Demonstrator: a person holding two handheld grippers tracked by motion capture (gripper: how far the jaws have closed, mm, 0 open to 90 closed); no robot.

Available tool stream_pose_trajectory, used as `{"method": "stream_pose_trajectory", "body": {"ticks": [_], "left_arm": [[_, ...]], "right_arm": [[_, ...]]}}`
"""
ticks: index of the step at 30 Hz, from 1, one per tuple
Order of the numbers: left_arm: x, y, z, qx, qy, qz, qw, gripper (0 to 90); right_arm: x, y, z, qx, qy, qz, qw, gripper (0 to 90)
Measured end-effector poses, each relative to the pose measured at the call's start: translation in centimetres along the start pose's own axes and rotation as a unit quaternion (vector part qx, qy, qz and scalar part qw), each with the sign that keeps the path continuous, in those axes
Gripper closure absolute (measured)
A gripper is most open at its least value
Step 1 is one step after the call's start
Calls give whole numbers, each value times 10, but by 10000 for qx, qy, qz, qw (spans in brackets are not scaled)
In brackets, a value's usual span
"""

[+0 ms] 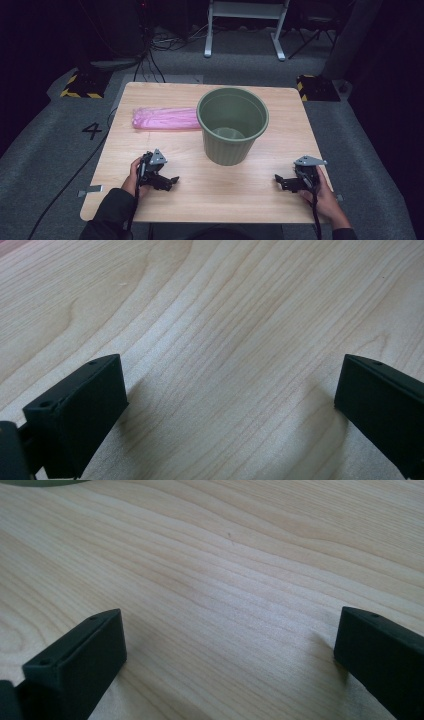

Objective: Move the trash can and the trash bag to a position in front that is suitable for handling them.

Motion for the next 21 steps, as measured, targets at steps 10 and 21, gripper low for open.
{"method": "stream_pose_trajectory", "body": {"ticks": [10,21], "left_arm": [[-2,-2,-2,4,66,-59,10000,2],[-3,-2,-2,12,47,-37,10000,1]], "right_arm": [[2,-1,-2,94,266,-275,9992,13],[4,3,-1,15,361,-404,9985,91]]}}
Point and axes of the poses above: each handheld gripper's, and its own axes: z roughly forward along the jaws, y roughly out of its top, x roughly to its left, the point moved 10 cm from there along z, roughly forward along the jaws, and after that the axes turned 8 degrees about z, right-handed, at the moved point
